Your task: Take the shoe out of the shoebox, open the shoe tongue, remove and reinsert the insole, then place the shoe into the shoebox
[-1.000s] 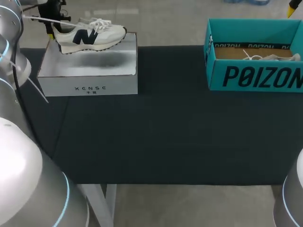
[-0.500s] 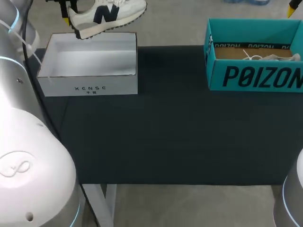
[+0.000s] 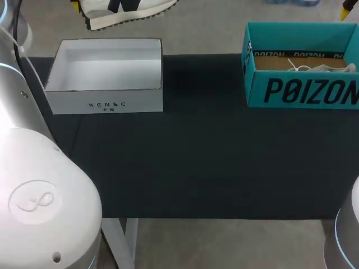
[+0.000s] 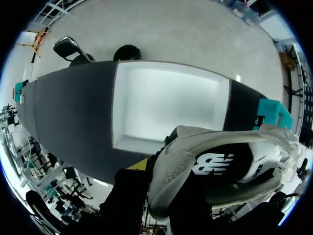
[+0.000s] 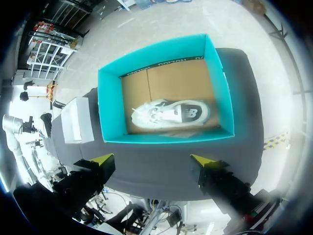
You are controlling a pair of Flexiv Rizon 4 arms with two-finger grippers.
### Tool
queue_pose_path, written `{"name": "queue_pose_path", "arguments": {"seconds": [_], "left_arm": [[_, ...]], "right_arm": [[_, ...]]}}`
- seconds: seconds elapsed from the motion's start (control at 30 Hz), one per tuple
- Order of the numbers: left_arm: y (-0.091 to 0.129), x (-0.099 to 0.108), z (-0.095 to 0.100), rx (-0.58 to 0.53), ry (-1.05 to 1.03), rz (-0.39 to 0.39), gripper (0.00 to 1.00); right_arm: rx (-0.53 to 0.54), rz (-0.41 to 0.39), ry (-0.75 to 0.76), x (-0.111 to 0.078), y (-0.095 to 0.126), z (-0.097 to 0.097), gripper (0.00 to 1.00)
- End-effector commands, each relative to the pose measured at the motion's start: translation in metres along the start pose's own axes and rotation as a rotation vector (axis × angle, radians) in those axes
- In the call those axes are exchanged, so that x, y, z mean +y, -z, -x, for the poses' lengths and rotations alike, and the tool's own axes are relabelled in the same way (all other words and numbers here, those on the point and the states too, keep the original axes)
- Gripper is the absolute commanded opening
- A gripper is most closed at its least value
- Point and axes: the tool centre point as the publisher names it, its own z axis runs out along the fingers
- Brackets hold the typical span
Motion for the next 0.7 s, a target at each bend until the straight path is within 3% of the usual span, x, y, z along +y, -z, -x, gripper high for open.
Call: {"name": "queue_pose_path", "arguments": {"seconds": [0.03,0.13,0.2,0.4,0.7], "left_arm": [[0.008,0.024,-0.007,0.027,-0.039,-0.114,0.0],[0.013,0.058,-0.026,-0.026,-0.037,-0.236,0.0],[0.013,0.079,-0.037,0.019,-0.049,-0.244,0.0],[0.012,0.135,-0.065,0.005,-0.059,-0.379,0.0],[-0.009,0.201,-0.097,0.048,-0.106,-0.548,0.0]], "right_arm": [[-0.001,0.002,-0.001,-0.001,0.0,0.0,1.0],[-0.001,0.002,-0.001,-0.001,0.0,0.0,1.0],[-0.001,0.002,-0.001,-0.001,0.0,0.0,1.0],[-0.001,0.002,-0.001,-0.001,0.0,0.0,1.0],[-0.001,0.002,-0.001,-0.001,0.0,0.0,1.0]]}}
